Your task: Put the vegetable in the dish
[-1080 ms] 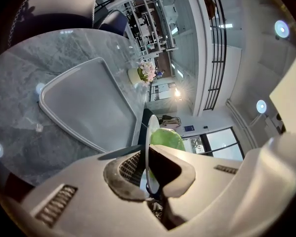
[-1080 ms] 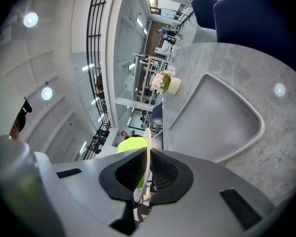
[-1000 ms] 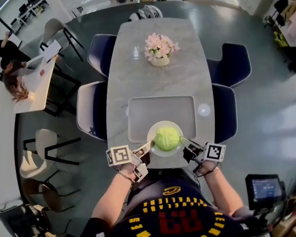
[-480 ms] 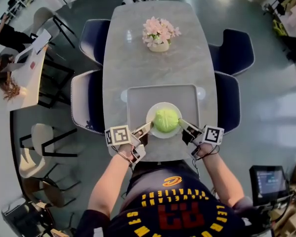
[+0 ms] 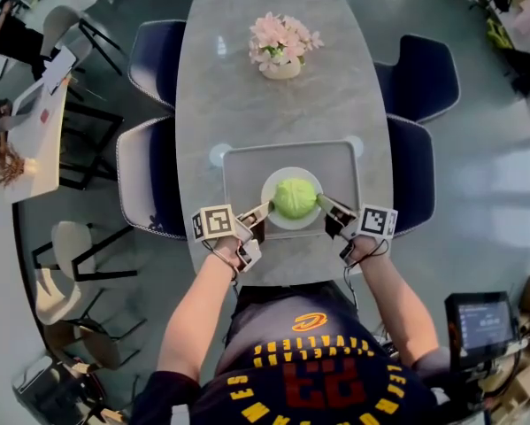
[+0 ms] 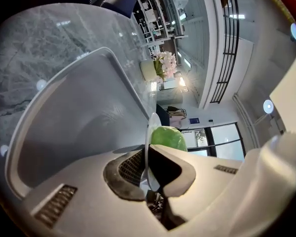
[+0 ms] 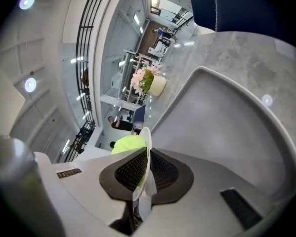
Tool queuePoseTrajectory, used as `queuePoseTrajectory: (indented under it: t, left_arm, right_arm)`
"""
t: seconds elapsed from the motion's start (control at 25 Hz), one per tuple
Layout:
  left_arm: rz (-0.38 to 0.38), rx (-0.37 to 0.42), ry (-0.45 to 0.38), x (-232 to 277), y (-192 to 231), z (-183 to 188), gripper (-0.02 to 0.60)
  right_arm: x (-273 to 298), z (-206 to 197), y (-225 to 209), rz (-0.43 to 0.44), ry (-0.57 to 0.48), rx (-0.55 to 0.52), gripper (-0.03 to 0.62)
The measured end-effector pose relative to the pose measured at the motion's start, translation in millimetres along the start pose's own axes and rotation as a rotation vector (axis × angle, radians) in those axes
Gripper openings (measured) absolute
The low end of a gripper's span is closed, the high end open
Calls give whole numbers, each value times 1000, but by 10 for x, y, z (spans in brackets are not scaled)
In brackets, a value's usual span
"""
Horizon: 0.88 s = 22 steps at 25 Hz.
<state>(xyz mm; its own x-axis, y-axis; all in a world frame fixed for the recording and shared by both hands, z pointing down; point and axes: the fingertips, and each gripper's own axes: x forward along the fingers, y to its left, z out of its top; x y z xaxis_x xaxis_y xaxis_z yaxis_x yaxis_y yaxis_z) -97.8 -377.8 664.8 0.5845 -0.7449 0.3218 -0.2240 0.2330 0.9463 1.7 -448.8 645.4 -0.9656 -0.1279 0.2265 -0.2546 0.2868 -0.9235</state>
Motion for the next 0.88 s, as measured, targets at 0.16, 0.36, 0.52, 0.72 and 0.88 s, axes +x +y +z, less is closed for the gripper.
queuePoseTrajectory:
  t: [0.16, 0.36, 0.52, 0.72, 0.88]
  left_arm:
    - [22, -15, 26, 122, 124, 59, 12]
    - [88, -1, 71, 232, 283, 54, 15]
    - [120, -11, 73, 272, 369, 62, 18]
    - [186, 20, 81, 345, 485, 102, 26]
    - [245, 56, 89, 366, 541, 115, 35]
  right_arm:
    - [43, 47, -124, -10, -11, 6, 20]
    - [-114, -143, -547, -259, 3, 201, 20]
    - [-53, -115, -599, -240, 8, 167, 20]
    - [2, -112, -750, -269, 11, 193, 20]
    - [23, -121, -806, -286, 9, 189, 20]
